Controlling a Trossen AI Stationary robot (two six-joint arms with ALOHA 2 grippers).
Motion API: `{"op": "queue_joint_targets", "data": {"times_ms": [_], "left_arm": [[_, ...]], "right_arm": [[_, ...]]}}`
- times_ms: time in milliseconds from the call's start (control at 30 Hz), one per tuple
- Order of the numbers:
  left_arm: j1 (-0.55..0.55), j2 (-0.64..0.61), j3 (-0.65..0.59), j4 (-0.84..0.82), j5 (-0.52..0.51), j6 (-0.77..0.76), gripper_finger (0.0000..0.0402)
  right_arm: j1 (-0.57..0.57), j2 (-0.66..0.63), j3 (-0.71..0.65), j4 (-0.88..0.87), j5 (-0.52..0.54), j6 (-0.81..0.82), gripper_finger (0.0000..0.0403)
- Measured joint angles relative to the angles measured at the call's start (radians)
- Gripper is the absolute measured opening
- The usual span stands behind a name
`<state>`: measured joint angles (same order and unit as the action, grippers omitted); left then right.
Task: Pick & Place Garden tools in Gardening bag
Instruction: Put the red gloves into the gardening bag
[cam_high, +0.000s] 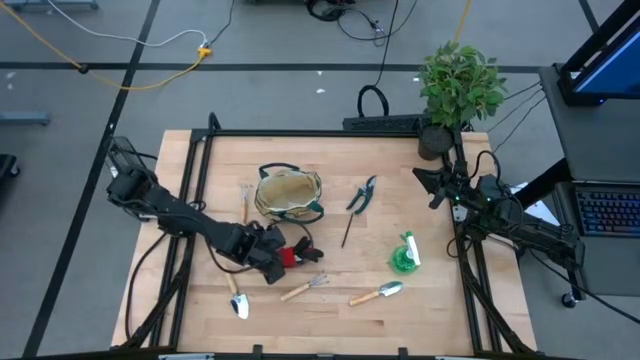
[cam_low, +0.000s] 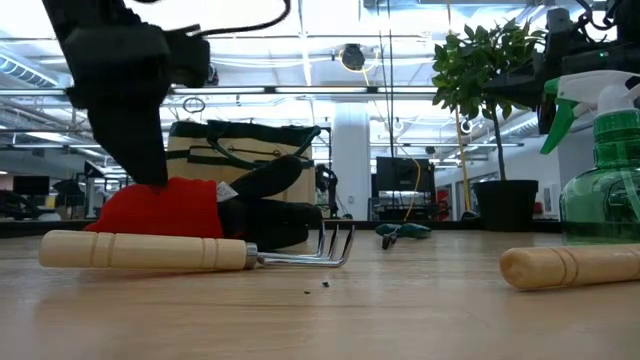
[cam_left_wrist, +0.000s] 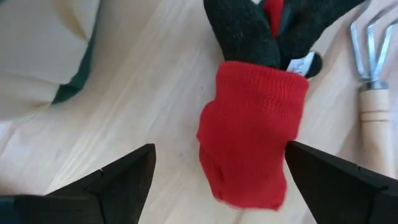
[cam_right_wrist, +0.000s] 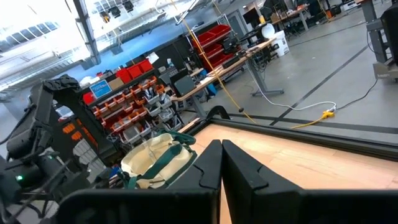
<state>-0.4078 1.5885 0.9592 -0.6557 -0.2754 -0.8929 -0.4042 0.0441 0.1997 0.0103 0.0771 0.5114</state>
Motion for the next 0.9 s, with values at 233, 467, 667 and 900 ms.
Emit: {"op": "queue_joint_targets", "data": {"times_ms": [233, 467, 667, 900], "left_arm": [[0.009, 0.059, 0.000, 0.023, -0.019, 0.033, 0.0385], [0.009, 0.123, 0.000, 0.052, -0.009, 0.034, 0.0399], [0.010, 0.153, 0.000, 0.106, 0.055, 0.021, 0.0397], [0.008, 0.154, 0.000, 0.134, 0.005, 0.038, 0.0397]], "right_arm": [[0.000, 0.000, 0.000, -0.011, 0.000, 0.000, 0.0004], [0.000, 0.001, 0.000, -0.039, 0.000, 0.000, 0.0004], [0.000, 0.001, 0.000, -0.052, 0.000, 0.000, 0.0004], [0.000, 0.001, 0.000, -0.052, 0.000, 0.000, 0.0004]]}}
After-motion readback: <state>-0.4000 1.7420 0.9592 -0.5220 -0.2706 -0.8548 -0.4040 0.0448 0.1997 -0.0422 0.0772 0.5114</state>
